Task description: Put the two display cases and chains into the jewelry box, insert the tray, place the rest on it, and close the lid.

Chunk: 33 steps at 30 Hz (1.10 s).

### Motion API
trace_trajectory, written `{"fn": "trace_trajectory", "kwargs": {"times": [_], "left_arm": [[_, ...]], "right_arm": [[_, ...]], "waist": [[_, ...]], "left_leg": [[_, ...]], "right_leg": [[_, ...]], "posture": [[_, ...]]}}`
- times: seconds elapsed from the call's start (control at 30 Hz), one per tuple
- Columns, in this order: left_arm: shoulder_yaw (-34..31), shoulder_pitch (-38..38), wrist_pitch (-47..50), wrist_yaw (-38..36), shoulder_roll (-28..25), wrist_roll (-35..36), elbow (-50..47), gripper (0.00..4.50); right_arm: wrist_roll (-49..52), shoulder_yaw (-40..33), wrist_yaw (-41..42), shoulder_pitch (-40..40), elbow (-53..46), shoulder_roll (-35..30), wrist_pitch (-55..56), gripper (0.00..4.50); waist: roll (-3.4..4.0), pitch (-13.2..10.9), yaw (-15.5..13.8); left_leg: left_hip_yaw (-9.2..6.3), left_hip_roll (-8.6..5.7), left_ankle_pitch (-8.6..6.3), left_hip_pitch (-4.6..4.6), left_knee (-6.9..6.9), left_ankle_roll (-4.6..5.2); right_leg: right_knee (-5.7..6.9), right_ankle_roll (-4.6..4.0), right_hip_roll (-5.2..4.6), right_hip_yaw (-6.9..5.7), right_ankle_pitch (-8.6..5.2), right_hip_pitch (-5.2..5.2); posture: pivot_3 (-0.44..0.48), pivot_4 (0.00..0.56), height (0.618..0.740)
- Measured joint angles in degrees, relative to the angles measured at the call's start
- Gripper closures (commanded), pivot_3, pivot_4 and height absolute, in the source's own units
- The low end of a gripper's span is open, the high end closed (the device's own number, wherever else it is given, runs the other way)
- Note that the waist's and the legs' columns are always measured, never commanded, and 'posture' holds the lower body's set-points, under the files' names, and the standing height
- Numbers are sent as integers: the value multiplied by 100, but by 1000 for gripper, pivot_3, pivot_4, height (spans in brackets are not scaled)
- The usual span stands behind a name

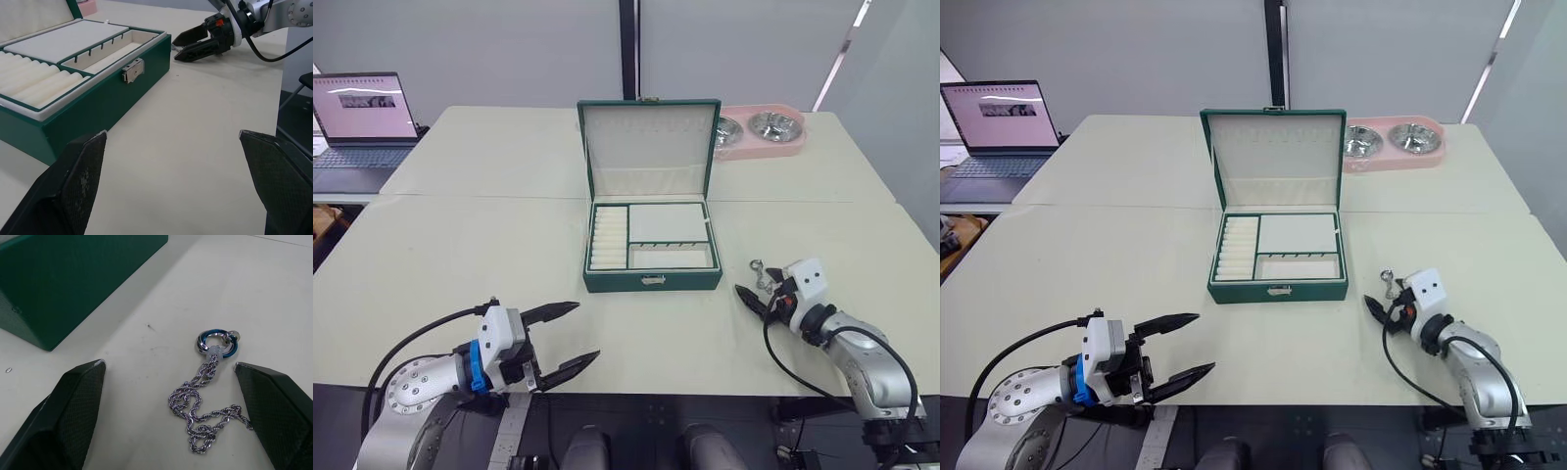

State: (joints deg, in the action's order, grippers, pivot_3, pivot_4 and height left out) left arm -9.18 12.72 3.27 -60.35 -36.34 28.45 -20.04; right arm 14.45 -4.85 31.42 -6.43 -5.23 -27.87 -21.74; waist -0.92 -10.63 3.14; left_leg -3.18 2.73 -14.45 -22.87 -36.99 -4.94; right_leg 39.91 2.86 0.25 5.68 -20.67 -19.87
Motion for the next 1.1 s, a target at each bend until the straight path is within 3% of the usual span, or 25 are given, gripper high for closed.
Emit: {"fn": "trace_trajectory", "kwargs": {"times": [0.67, 0.77, 0.97, 1.1], "left_arm": [[23, -137, 95, 221, 10, -22, -135, 0], [53, -136, 52, 220, 20, -56, -125, 0], [91, -139, -14, 220, 57, -68, 21, 0], [91, -131, -44, 207, 70, -62, 24, 0]], "right_arm": [[-25, -13, -262, -45, -1, 146, -143, 44], [-46, -18, -327, -45, 17, 145, -161, 606], [-124, -84, -434, -28, 111, 139, -161, 2467], [-125, -112, -439, 18, 111, 140, -161, 3247]], "waist": [[-11, 7, 3], [-19, 13, 2], [-32, 22, 1], [-43, 31, 0]], "left_leg": [[-5, 0, 0, 12, -1, 0], [-7, 0, 0, 12, -1, 0], [-9, 0, 0, 12, 1, 0], [-10, 0, 0, 12, 1, 0]], "right_leg": [[-1, 0, 0, -4, 0, 17], [-2, 0, 0, -5, 0, 19], [-4, 0, 0, -8, 0, 19], [-5, 0, 0, -9, 0, 20]], "posture": [[0, 150, 740], [0, 150, 740], [0, 150, 740], [0, 150, 740]]}}
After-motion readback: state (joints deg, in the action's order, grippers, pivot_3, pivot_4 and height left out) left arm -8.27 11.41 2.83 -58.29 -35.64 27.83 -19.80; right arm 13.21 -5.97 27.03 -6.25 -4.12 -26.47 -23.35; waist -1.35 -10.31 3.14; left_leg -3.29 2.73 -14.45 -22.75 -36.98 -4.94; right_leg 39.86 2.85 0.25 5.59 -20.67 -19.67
